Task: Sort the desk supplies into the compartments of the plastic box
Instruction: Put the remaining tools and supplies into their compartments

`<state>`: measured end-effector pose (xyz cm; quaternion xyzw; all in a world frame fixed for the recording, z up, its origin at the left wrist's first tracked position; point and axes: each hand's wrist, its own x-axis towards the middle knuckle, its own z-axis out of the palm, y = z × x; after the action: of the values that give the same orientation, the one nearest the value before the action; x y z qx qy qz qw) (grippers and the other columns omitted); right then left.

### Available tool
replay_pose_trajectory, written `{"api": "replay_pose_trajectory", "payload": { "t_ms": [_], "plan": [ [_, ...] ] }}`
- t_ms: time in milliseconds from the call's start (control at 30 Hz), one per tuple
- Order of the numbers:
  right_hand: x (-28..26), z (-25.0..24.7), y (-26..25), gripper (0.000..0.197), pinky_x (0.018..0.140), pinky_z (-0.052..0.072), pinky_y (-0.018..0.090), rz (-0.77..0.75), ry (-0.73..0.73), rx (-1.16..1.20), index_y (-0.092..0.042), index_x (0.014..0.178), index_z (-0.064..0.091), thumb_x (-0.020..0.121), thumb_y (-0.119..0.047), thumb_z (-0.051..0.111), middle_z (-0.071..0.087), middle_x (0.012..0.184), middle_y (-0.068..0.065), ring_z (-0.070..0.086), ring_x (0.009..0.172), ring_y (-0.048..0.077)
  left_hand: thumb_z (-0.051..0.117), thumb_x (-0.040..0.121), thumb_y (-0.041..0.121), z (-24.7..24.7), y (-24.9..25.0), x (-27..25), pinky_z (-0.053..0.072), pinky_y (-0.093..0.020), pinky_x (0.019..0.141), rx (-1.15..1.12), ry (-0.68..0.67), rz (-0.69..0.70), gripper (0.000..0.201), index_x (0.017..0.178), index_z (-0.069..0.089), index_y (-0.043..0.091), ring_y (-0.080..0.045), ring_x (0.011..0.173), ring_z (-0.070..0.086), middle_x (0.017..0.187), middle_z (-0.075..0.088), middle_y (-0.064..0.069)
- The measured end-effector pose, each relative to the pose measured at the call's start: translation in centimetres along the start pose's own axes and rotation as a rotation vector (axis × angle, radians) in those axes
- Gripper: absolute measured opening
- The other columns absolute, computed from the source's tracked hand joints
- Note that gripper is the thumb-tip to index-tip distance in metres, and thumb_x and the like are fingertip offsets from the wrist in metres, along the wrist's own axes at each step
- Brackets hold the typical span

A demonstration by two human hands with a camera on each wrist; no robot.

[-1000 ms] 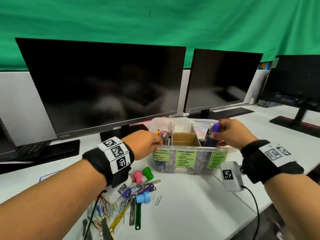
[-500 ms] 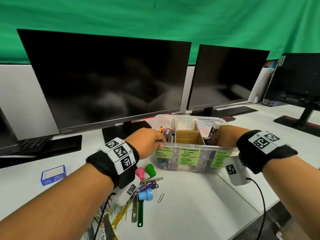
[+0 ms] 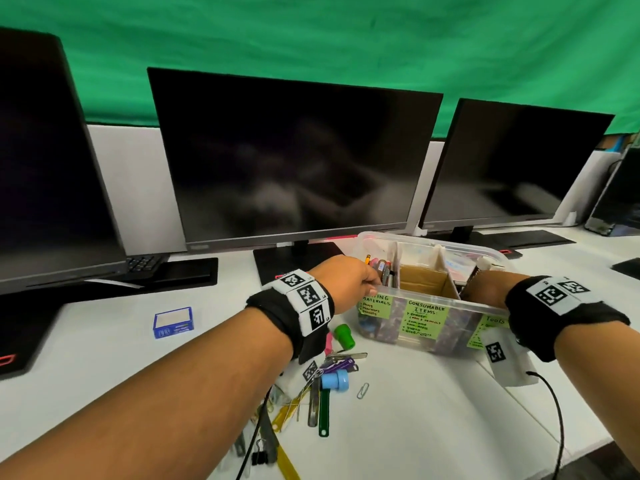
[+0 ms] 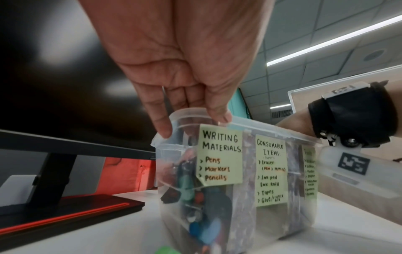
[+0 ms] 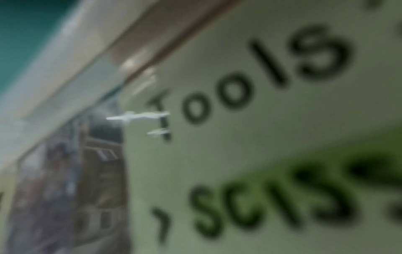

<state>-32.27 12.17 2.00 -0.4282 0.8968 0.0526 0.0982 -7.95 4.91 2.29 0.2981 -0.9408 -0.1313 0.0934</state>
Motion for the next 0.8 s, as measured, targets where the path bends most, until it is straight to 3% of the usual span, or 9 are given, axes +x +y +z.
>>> {"api": "replay_pose_trajectory", "payload": {
  "t_ms": [100,200,300,467,600,700,733,800],
  "plan": [
    [0.4,0.1,0.4,0.022,0.074,0.050,0.026,-0.039,0.083,-0.017,-0.018,0.087,0.071,0.083,-0.037,0.060,0.068,0.101,0.005,0.063,0.086,0.018,0.047,0.098,0.023,0.4,-0.5,-0.3,0.042,-0.029,0.094,-0.012,0.015,0.002,0.029,0.123,0.063,0.020,-0.021,0.114,0.057,0.121,0.066,-0.002],
    [0.4,0.0,0.2,0.025,0.080,0.048,0.026,-0.061,0.096,-0.072,-0.017,0.093,0.074,0.083,-0.034,0.059,0.067,0.106,0.006,0.061,0.093,0.020,0.046,0.098,0.022,0.4,-0.9,-0.3,0.042,-0.030,0.095,-0.001,0.022,0.008,0.031,0.124,0.062,0.020,-0.022,0.116,0.057,0.123,0.065,-0.003],
    [-0.2,-0.3,-0.2,0.025,0.079,0.043,0.024,-0.083,0.071,-0.075,-0.016,0.098,0.073,0.087,-0.030,0.055,0.065,0.101,0.004,0.058,0.091,0.019,0.047,0.098,0.020,0.4,-1.1,-0.1,0.042,-0.029,0.095,0.018,0.028,0.034,0.030,0.123,0.063,0.019,-0.022,0.115,0.057,0.122,0.066,-0.003],
    [-1.0,-0.4,-0.2,0.025,0.088,0.048,0.027,-0.093,0.057,-0.035,-0.018,0.101,0.073,0.087,-0.029,0.055,0.067,0.112,0.004,0.060,0.102,0.019,0.045,0.098,0.019,0.9,-1.4,0.0,0.041,-0.028,0.097,0.006,0.053,0.039,0.031,0.125,0.062,0.022,-0.021,0.118,0.056,0.125,0.064,-0.002],
    [-2.1,-0.7,0.1,0.021,0.080,0.047,0.026,-0.123,0.110,0.046,-0.017,0.095,0.075,0.086,-0.029,0.060,0.068,0.104,0.004,0.060,0.091,0.019,0.050,0.096,0.017,-0.5,-2.7,-0.7,0.033,-0.025,0.107,0.018,0.216,0.094,0.035,0.130,0.058,0.019,-0.017,0.125,0.049,0.134,0.056,0.000],
    [-3.1,-1.4,0.1,0.015,0.056,0.045,0.022,-0.167,0.231,0.387,-0.011,0.077,0.073,0.086,-0.021,0.066,0.070,0.069,0.004,0.059,0.058,0.016,0.054,0.094,0.020,-2.8,-5.9,-2.2,0.034,-0.025,0.105,0.044,0.279,-0.062,0.035,0.129,0.058,0.022,-0.015,0.125,0.050,0.134,0.056,0.002],
    [-3.5,-1.4,-0.1,0.017,0.049,0.044,0.021,-0.182,0.269,0.507,-0.008,0.073,0.070,0.087,-0.018,0.066,0.067,0.060,0.005,0.057,0.050,0.016,0.055,0.094,0.020,-3.4,-7.4,-3.0,0.037,-0.025,0.103,0.070,0.232,-0.144,0.035,0.128,0.058,0.022,-0.016,0.124,0.051,0.134,0.056,0.002],
    [-4.7,-1.2,-1.0,0.021,0.051,0.047,0.025,-0.229,0.351,0.627,-0.009,0.071,0.066,0.088,-0.021,0.066,0.066,0.060,0.008,0.056,0.051,0.019,0.056,0.093,0.020,-4.0,-10.6,-4.6,0.039,-0.025,0.100,0.186,0.039,-0.307,0.036,0.129,0.056,0.020,-0.018,0.122,0.053,0.134,0.056,0.000]
  ]
}}
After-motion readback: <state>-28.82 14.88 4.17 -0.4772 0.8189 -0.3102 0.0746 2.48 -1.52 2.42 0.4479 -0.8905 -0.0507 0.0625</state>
